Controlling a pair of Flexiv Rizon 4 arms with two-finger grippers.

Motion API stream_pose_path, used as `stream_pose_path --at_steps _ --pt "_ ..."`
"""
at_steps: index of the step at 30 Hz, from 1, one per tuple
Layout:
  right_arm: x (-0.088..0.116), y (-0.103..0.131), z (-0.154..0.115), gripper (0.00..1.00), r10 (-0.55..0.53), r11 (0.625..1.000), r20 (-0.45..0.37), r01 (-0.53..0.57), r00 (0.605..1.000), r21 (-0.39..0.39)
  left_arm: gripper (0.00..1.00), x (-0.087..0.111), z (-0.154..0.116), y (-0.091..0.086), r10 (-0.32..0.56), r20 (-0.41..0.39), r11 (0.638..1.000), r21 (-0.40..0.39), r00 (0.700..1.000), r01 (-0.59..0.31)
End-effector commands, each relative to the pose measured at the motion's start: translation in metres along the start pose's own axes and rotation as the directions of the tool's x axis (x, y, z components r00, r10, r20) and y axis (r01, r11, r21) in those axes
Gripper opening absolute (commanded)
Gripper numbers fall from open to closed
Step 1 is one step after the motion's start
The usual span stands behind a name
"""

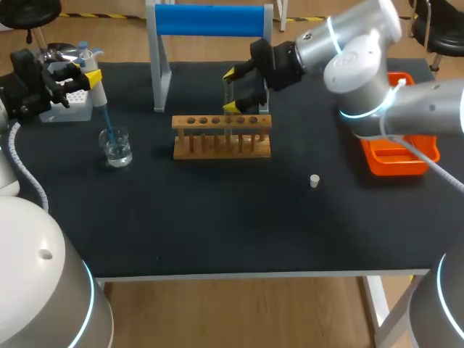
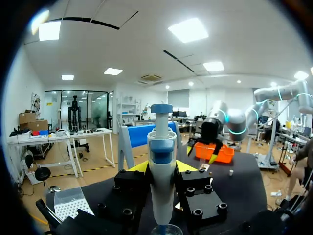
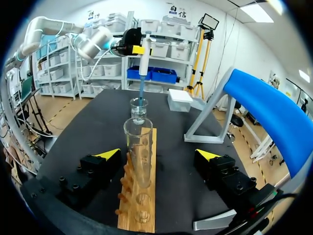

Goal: Invert the test tube, pick up the pipette, mount the tip to pipette, aspirate from beaker and dispense into the tube, eject the tip, return the pipette, and cap with the stopper.

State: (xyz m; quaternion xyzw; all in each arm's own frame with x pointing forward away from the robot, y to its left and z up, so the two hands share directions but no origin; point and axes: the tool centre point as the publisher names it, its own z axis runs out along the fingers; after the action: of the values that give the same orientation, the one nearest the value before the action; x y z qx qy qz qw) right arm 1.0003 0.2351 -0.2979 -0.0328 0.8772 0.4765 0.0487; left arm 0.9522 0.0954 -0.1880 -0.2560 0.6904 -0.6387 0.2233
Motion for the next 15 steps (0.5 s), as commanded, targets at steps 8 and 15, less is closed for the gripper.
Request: stream_pose_path --at_steps 8,15 --pt "0.0056 0.0039 0.0092 1.00 -0.014 1.000 0.009 0.014 1.000 0.017 0.00 0.0009 -0.0005 -0.0009 -0.001 0.002 1.000 -0.001 1.000 0.001" --pt "0.0079 0.0064 0.0109 1.00 -0.019 1.000 0.013 0.019 1.000 0.021 0.00 0.0009 -0.0005 -0.0009 -0.001 0.002 1.000 -0.001 1.000 0.001"
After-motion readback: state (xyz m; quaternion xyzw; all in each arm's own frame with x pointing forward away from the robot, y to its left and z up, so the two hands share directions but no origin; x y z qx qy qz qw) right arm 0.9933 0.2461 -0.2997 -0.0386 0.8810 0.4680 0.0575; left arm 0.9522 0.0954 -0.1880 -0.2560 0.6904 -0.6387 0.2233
